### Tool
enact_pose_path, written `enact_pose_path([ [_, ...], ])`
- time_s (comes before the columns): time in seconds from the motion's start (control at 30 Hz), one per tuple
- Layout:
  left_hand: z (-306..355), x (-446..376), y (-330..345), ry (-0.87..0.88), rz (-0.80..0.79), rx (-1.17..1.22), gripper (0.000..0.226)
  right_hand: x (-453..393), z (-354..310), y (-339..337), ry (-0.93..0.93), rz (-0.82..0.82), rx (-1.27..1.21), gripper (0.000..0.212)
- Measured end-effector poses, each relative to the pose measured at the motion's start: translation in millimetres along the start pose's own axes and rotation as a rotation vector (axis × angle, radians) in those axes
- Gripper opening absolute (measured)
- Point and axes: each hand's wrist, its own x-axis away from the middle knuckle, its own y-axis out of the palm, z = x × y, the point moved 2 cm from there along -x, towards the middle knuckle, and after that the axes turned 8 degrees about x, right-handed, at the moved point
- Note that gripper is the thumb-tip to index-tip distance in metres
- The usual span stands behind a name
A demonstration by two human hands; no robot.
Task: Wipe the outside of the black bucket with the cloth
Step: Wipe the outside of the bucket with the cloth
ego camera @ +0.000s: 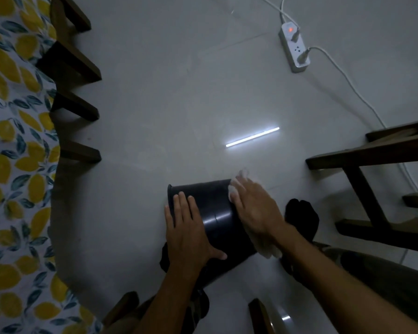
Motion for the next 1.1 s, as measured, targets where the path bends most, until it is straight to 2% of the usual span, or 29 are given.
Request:
enact_pose_path([
  [0.1,0,4,5,0.014,0.026,0.009,0.17,20,-48,0,-0.233,0.053,0.266,0.049],
  [0.23,-3,6,12,0.04,0.078,0.037,0.174,-29,-81,-1,-0.291,-0.077,-0.001,0.041],
  [0.33,-6,1,11,0.05,0.044,0.045,0.171,-82,-61,3,-0.131,-0.421,-0.078,0.053],
  [0.4,-5,-2,8,0.034,0.031,0.067,0.168,-98,-30,3,0.027,-0.551,-0.043,0.059],
  [0.47,-4,-2,6,0.036,0.04,0.038,0.168,-90,-2,1,0.116,-0.506,-0.023,0.059],
  [0.53,-2,0,7,0.028,0.013,0.017,0.168,-60,8,-4,0.128,-0.345,-0.087,0.054],
  [0.6,-2,-2,7,0.018,0.004,-0.004,0.168,-16,0,-9,0.082,-0.112,-0.13,0.05],
  [0.67,-4,-7,6,0.023,0.014,-0.008,0.169,21,-22,-2,-0.043,0.004,-0.058,0.05],
  [0.73,-3,-8,7,0.043,0.016,-0.02,0.168,39,-43,10,-0.136,0.048,-0.033,0.05],
  [0.83,0,2,12,0.049,0.05,0.001,0.166,12,-62,6,-0.182,0.028,-0.094,0.046],
  [0.93,-4,5,22,0.054,0.057,0.019,0.168,-46,-69,1,-0.175,-0.149,-0.026,0.047],
  [1.03,-7,1,22,0.054,0.05,0.049,0.17,-91,-43,6,0.034,-0.47,-0.008,0.06],
  [1.1,-7,-2,19,0.052,0.041,0.062,0.17,-98,-16,6,0.157,-0.551,0.011,0.066],
])
